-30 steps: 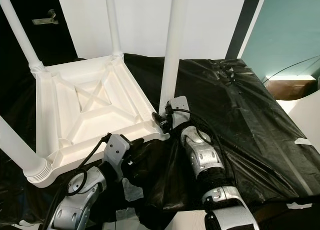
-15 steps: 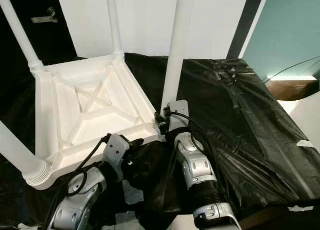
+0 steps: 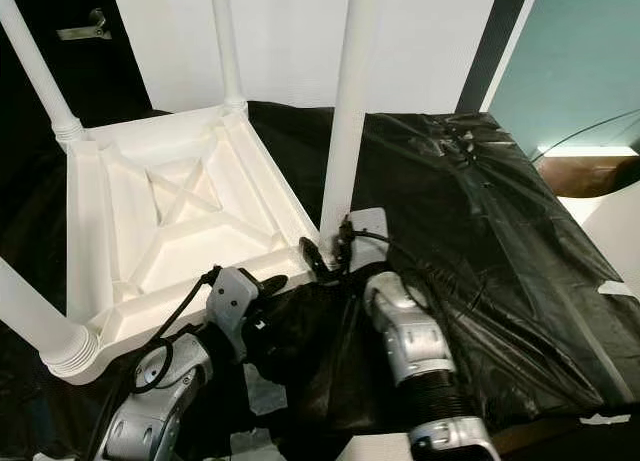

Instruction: Building children table

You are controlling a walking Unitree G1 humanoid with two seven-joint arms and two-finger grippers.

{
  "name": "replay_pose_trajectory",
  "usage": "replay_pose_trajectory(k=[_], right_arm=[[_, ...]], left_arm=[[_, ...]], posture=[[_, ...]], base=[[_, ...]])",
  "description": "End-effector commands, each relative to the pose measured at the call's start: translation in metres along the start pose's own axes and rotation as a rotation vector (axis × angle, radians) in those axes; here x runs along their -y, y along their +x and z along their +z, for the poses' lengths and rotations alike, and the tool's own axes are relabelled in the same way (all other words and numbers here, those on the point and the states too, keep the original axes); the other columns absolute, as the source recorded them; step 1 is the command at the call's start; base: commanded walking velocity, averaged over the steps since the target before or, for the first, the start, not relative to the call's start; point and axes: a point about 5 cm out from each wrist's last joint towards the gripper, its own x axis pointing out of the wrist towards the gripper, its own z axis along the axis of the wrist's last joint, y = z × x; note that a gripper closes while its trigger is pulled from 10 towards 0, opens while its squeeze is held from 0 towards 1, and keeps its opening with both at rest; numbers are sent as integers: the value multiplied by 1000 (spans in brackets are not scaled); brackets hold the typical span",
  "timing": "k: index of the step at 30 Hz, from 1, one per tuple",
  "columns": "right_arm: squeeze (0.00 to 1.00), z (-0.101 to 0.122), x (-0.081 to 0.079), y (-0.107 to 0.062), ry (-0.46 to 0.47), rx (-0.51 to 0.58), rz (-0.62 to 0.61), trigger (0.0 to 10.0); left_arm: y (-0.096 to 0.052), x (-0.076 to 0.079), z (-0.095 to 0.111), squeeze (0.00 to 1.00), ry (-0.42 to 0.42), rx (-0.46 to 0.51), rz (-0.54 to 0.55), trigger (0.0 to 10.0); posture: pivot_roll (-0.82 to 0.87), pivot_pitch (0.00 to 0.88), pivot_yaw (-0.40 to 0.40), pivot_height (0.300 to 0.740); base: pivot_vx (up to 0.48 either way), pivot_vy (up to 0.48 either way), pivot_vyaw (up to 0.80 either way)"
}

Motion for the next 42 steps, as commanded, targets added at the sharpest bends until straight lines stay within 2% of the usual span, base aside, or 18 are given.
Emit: replay_pose_trajectory(k=[1,5,7,8,9,12,17,23,24,26,39,40,42], right_arm=[[1000,2,7,-3,-7,9,67,10000],[1000,8,21,-4,-45,-9,162,10000],[1000,9,22,-3,-50,-18,198,10000],[816,10,23,-2,-51,-24,222,10000],[0,11,24,1,-71,-34,268,10000],[0,13,22,10,-137,-57,367,10000],[0,15,17,21,-205,-90,455,10000],[0,15,18,30,-258,-122,497,10000],[0,15,19,31,-266,-131,501,1882],[0,14,21,31,-272,-146,508,0],[0,9,28,29,-255,-156,487,0],[0,7,28,29,-251,-155,472,10000],[0,4,28,29,-245,-157,453,10000]], left_arm=[[-1,-5,-1,0,-5,-5,99,10000],[-1,-6,0,0,-3,-5,103,10000],[-1,-6,0,0,-1,-6,103,10000],[-1,-7,0,0,-1,-6,103,10000],[-1,-7,0,0,0,-5,103,10000],[-1,-9,1,0,4,-5,103,10000],[-1,-11,2,0,10,-3,104,10000],[0,-13,3,0,17,-2,111,10000],[-1,-13,3,0,18,-1,116,10000],[-1,-13,4,0,18,0,122,10000],[-3,-11,3,0,13,-2,125,10000],[-3,-11,3,0,13,-2,123,10000],[-3,-11,3,0,12,-3,121,10000]], posture=[[146,6,-68,740],[147,6,-66,740],[149,4,-64,740],[149,4,-64,740],[149,4,-65,740],[151,0,-61,740],[156,0,-60,740],[172,0,-70,740],[179,0,-74,740],[179,0,-74,740],[175,0,-72,740],[174,0,-71,740],[173,0,-70,740]], base=[[0,0,0],[0,0,0],[0,0,0],[0,0,0],[0,0,0],[0,0,0],[0,0,0],[0,0,0],[0,0,0],[0,0,0],[0,0,0],[0,0,0],[0,0,0]])
